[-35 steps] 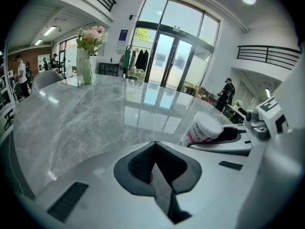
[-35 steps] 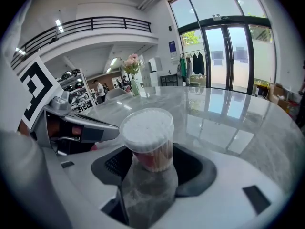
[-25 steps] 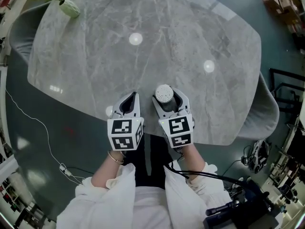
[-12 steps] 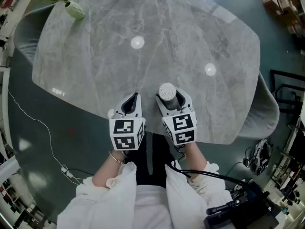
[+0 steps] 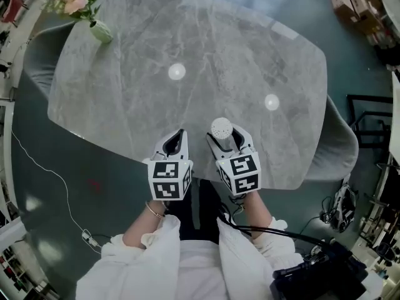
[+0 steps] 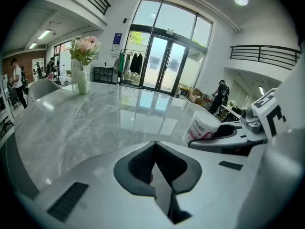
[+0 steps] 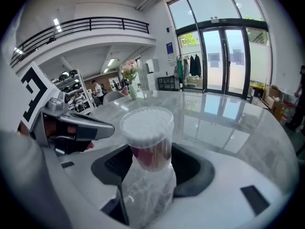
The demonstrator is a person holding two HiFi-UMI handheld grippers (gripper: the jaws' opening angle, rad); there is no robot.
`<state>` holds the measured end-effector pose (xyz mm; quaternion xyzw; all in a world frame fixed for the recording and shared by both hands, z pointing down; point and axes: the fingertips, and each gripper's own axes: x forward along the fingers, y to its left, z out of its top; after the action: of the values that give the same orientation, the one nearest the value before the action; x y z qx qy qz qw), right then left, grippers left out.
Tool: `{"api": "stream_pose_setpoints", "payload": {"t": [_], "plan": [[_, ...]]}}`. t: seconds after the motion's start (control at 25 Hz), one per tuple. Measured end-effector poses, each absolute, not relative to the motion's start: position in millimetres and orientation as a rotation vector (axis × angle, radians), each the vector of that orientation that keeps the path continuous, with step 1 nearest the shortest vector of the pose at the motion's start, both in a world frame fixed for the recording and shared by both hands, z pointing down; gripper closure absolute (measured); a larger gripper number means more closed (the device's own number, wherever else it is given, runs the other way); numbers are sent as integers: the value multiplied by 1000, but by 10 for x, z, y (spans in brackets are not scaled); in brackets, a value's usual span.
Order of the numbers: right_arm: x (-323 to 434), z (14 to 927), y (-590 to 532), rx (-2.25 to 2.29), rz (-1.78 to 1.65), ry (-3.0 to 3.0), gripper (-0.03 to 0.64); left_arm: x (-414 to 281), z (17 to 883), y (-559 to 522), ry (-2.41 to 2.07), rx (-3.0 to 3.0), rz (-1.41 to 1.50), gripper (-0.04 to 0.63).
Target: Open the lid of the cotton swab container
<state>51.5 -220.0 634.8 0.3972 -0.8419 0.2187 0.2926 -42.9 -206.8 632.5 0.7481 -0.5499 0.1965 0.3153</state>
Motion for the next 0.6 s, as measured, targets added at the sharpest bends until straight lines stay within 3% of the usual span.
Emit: {"api": "stream_pose_setpoints", "payload": {"t": [0.6], "plan": [[698,5505,-2289,1150,515,-2294,316,-118,5543,-2234,-1407,2089,417,598]]}}
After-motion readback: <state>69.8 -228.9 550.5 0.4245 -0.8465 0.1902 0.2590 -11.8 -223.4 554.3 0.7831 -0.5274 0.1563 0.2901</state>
